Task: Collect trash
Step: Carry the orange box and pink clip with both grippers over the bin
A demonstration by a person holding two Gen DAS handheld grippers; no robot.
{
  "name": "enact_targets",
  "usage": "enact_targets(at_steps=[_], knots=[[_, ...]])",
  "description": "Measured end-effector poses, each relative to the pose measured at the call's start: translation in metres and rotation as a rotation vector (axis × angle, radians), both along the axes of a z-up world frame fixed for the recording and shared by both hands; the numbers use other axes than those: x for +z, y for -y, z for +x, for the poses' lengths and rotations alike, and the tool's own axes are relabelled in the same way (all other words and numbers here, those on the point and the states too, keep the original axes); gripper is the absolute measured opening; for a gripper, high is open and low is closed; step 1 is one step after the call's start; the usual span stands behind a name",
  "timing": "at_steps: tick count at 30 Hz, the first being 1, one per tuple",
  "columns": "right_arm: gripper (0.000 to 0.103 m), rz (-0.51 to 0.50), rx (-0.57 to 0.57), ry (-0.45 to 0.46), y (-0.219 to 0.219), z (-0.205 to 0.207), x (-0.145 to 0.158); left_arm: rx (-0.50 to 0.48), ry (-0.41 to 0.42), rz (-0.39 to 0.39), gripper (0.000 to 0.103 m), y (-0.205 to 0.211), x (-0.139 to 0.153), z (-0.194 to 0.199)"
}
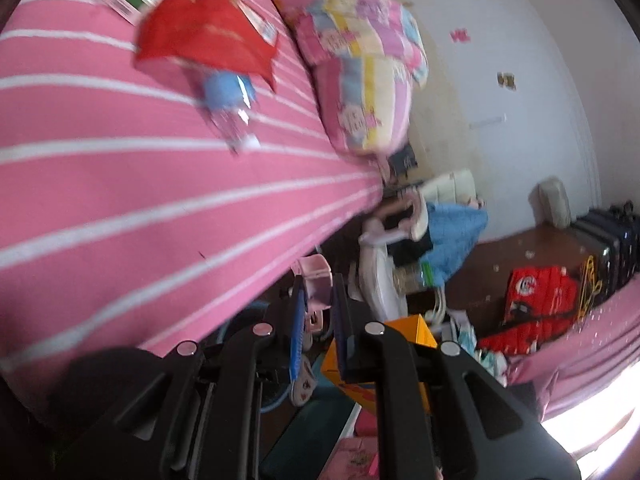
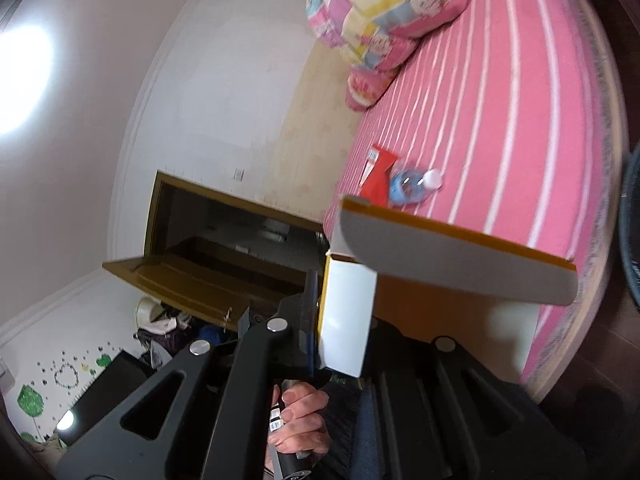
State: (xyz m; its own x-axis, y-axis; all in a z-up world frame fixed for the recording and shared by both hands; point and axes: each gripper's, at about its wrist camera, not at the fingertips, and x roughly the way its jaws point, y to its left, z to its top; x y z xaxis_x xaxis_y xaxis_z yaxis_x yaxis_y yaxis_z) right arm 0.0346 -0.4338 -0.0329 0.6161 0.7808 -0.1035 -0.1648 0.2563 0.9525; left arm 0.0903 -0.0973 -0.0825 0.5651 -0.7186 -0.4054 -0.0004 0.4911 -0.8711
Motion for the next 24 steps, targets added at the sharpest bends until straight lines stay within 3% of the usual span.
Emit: enact_targets(at_steps=[7, 14, 24], knots=[[0.006, 0.003, -0.110, -0.034, 0.064, -0.024, -0.019, -0.126, -0.042, 0.059, 0.012, 0.074, -0.018, 0.016], [0.006, 0.021, -0.214, -0.092, 0.120, -0.035, -0.050, -0.231, -0.124, 0.104, 0.012, 0.148, -0.061, 0.043], [0.006, -0.026, -0.347, -0.266, 0.172, -0.040, -0.116, -0.428, -0.207, 0.223, 0.012, 0.228, -0.115, 0.079]])
